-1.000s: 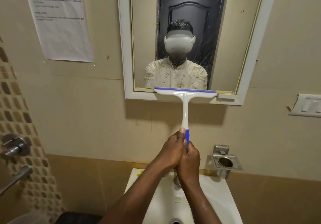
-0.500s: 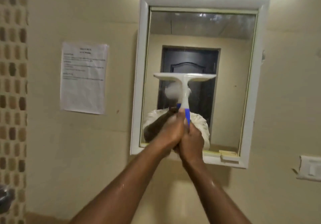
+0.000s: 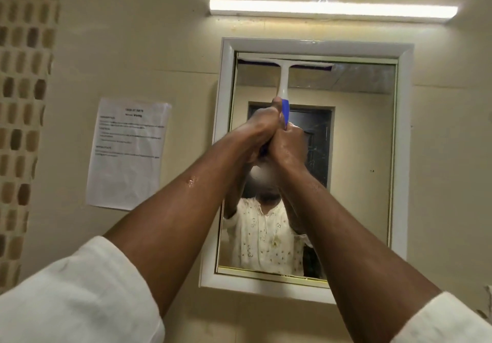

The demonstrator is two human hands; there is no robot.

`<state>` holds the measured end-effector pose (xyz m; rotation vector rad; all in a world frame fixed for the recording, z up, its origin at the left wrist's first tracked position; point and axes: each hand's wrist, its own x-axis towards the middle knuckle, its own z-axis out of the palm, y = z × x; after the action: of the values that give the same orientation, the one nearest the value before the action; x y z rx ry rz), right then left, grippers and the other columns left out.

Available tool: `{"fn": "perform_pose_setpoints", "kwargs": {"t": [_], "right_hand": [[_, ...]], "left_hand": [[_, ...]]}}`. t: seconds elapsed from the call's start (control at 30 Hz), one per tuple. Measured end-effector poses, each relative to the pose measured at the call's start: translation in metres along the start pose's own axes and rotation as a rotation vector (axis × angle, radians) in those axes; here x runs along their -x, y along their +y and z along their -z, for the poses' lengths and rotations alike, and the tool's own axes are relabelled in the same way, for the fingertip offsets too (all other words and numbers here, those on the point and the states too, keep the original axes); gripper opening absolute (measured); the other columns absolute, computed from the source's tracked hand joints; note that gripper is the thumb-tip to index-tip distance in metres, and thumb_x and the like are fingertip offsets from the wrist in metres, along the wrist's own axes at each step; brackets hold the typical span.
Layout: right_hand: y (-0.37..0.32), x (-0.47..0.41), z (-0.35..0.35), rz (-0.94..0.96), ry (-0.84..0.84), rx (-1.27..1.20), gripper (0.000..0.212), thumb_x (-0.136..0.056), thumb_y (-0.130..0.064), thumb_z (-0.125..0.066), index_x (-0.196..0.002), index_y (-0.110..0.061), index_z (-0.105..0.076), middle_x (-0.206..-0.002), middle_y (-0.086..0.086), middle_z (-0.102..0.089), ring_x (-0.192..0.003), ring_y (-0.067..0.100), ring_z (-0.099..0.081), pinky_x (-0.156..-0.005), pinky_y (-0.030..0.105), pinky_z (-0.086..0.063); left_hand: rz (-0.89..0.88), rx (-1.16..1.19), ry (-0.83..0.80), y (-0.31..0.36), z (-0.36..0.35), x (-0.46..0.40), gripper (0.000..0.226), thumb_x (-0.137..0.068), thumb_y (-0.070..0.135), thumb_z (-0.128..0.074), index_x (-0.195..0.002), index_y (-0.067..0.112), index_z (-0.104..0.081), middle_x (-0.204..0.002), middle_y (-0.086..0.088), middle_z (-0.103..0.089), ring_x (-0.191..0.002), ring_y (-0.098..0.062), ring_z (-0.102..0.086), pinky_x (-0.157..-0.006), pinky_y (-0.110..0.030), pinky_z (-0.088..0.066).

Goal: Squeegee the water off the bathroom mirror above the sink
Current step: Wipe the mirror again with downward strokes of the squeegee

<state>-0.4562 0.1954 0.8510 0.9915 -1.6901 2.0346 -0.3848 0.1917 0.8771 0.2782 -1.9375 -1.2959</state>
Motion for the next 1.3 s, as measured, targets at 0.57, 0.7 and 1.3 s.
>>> {"fn": "perform_pose_setpoints", "kwargs": {"t": [0.57,0.7,1.3], "right_hand": [[0.007,0.009,0.0,-0.015,-0.042,-0.017,0.021,-0.099,-0.023,-0.047,-0.082,-0.014,-0.054,-0.061,-0.001,-0.053,-0.054,0.009,-0.055,-0.052,0.022,-0.043],[0.018,0.031,0.004,0.015,-0.046,-0.018,0.018,-0.099,-0.026,-0.046,-0.089,-0.014,-0.054,-0.068,0.001,-0.057,-0.067,0.017,-0.062,-0.069,0.033,-0.053],[0.087,0.133,0.019,-0.07,-0.067,-0.042,0.028,-0.101,-0.036,-0.039,-0.075,-0.032,-0.05,-0.072,-0.003,-0.063,-0.071,0.013,-0.066,-0.063,0.031,-0.057]], "left_hand": [[-0.002,-0.076,0.004,-0.002,0.005,-0.001,0.053,-0.098,0.053,-0.025,-0.089,0.009,-0.054,-0.066,-0.006,-0.053,-0.059,-0.016,-0.052,-0.058,-0.029,-0.046],[0.017,-0.075,-0.01,-0.018,0.004,0.008,0.048,-0.099,0.051,-0.024,-0.083,0.014,-0.05,-0.071,-0.006,-0.055,-0.061,-0.015,-0.053,-0.061,-0.03,-0.046],[0.085,-0.114,-0.037,-0.113,-0.015,0.074,0.068,-0.097,0.056,-0.018,-0.115,0.007,-0.061,-0.105,-0.018,-0.066,-0.098,-0.029,-0.064,-0.093,-0.042,-0.049]]}}
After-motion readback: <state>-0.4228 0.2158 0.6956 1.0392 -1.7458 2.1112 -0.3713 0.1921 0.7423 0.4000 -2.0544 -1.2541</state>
